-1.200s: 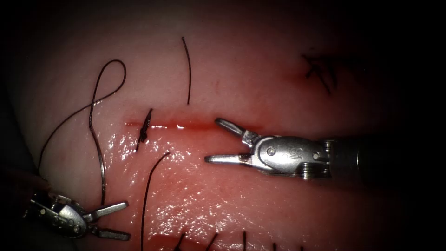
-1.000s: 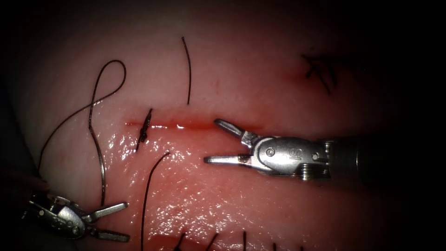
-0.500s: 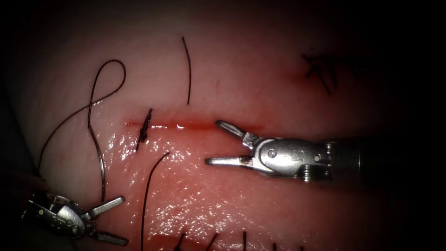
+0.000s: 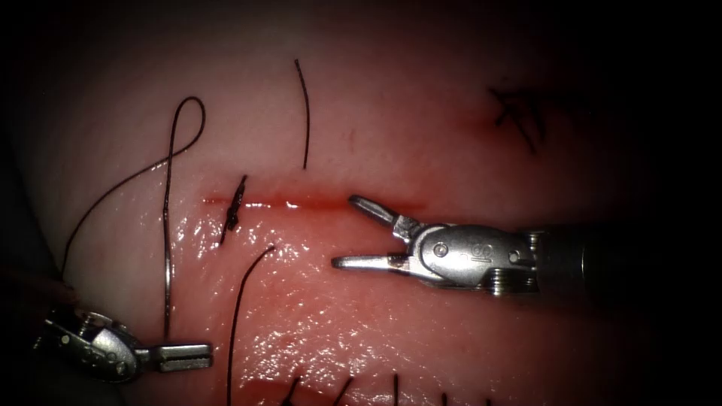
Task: Wound Closure
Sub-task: Drop the needle from the left gripper
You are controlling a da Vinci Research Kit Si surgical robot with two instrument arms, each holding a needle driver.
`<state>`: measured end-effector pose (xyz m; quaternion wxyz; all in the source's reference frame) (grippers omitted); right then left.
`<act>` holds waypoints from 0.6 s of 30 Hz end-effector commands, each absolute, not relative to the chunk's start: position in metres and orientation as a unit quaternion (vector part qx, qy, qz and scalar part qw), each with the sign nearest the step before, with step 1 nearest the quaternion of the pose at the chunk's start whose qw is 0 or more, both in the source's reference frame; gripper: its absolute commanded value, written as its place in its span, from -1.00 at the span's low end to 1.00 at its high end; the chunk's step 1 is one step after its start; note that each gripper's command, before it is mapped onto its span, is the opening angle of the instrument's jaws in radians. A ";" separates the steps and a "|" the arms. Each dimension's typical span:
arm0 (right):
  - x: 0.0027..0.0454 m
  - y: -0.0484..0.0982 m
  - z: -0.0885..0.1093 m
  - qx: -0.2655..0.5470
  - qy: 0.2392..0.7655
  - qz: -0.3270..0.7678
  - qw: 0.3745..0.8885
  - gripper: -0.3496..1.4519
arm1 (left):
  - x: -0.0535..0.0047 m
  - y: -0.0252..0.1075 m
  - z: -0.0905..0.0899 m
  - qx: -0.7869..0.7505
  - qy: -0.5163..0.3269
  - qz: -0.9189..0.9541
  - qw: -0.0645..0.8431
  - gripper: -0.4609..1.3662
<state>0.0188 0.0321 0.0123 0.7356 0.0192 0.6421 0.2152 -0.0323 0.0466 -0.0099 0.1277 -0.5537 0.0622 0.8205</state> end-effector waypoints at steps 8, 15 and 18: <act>0.0188 0.032 0.012 0.022 0.643 0.212 0.735 0.78 | -0.0290 0.052 -0.013 -0.500 0.074 0.856 0.110 -0.88; 0.0188 0.032 0.012 0.022 0.643 0.212 0.735 0.79 | -0.0271 0.058 -0.013 -0.470 0.070 0.874 0.104 -0.88; 0.0188 0.032 0.012 0.023 0.643 0.212 0.735 0.79 | -0.0265 0.061 -0.012 -0.461 0.068 0.879 0.101 -0.88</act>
